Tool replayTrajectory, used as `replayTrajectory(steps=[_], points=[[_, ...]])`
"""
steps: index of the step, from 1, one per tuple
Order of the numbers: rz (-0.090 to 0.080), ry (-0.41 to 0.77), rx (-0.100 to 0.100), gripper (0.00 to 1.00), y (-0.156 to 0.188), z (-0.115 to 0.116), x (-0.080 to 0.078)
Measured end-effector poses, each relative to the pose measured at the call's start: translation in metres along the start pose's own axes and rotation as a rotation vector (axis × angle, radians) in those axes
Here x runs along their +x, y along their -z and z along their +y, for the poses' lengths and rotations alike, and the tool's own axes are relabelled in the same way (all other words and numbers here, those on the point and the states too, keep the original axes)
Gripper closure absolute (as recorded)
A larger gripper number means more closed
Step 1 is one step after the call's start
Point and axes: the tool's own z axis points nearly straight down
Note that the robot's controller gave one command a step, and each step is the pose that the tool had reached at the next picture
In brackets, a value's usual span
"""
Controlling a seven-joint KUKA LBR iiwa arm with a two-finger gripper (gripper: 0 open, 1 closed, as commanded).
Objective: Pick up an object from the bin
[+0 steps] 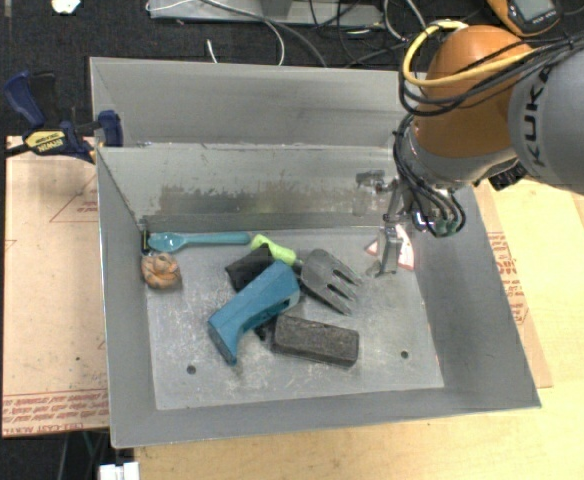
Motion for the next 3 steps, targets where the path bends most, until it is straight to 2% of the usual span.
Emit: replayTrajectory(steps=[1,2,3], points=[[0.000,0.000,0.000,0.00,0.000,0.000,0.000],[-0.006,-0.017,-0.001,0.00,-0.063,0.029,0.003],[-0.018,0.081,0.002,0.00,-0.124,0.100,0.027]])
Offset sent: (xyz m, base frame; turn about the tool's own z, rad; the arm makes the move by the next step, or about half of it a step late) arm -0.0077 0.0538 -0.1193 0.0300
